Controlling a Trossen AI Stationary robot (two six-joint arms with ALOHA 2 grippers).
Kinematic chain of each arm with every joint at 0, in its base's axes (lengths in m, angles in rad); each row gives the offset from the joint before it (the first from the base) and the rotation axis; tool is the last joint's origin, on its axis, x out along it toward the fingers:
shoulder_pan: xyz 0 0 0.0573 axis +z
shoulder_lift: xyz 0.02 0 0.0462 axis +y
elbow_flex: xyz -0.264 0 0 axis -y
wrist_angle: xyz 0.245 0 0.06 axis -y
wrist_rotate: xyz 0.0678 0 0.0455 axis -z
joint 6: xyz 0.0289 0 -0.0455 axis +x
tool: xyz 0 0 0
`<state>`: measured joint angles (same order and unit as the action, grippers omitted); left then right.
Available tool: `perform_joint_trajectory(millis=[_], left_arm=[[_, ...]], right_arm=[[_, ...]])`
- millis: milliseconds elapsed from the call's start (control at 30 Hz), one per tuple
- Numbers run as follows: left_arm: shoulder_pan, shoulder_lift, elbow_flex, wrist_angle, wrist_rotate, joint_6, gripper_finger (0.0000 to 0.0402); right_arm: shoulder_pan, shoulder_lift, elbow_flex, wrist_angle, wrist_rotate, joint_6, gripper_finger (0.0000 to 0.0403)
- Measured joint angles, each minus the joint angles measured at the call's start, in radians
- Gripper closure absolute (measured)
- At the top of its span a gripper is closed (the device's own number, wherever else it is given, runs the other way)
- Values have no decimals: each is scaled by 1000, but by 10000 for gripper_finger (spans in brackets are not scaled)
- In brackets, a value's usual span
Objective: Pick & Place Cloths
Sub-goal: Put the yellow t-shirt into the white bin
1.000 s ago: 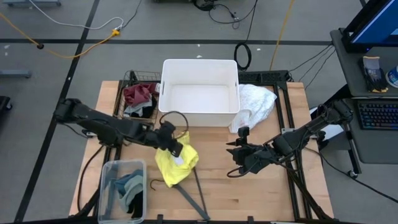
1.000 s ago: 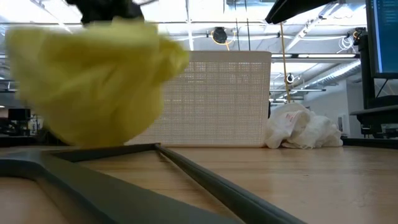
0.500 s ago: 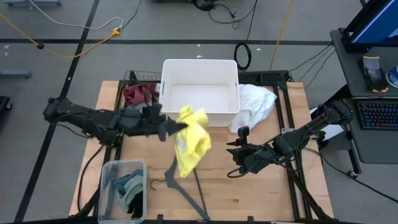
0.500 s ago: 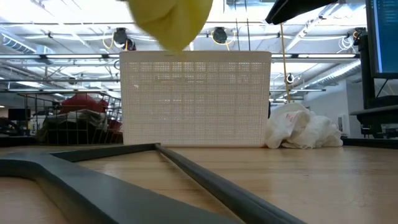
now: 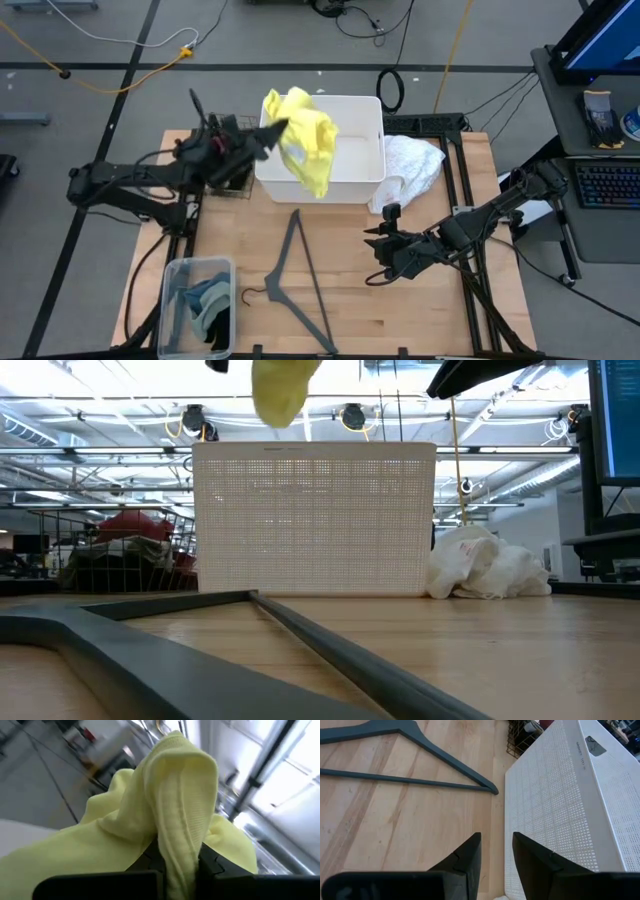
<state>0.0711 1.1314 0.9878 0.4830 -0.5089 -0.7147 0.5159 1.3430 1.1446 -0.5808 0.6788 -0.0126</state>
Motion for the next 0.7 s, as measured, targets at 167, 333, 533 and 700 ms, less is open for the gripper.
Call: perform_joint_trajectory(millis=[167, 333, 533, 700], left_arm=[[131, 43, 1, -8, 29, 11, 365], [247, 124, 49, -78, 114, 41, 365], [327, 272, 254, -345, 200, 147, 365], [351, 429, 520, -669, 201, 289, 365]], right_arm=[[0, 0, 0, 0, 2, -31, 298], [-5, 0, 0, -3, 51, -33, 298], [-26, -2, 0, -20, 95, -24, 298], [-33, -31, 0, -95, 108, 51, 298]])
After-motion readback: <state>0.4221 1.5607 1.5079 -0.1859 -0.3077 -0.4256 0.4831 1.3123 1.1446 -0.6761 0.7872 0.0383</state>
